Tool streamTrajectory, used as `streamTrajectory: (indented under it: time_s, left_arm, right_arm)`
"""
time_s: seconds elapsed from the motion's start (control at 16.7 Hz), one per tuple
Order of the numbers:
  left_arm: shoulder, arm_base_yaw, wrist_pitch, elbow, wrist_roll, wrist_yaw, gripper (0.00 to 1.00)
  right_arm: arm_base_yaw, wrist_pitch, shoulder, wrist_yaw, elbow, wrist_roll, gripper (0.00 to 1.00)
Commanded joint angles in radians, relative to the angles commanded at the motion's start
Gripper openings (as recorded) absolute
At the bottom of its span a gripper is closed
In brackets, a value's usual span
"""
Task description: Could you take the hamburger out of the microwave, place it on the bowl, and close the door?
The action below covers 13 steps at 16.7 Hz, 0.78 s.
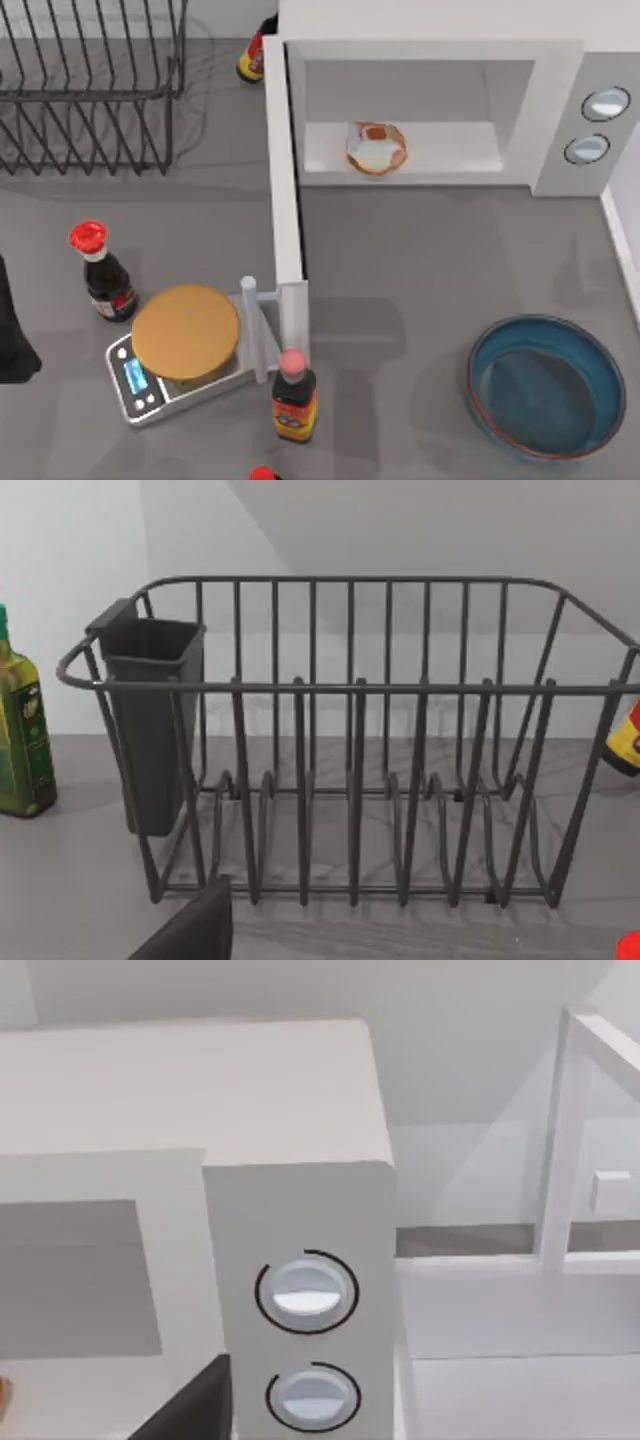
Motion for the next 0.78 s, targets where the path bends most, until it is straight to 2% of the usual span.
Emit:
streamTrajectory:
  time_s: [0.78]
  left_arm:
    - [0.0, 0.0, 0.0, 0.0, 0.0, 0.0, 1.0]
  right_arm:
    - [0.344, 0.426, 1.329, 0.337, 0.673, 0.147, 1.0]
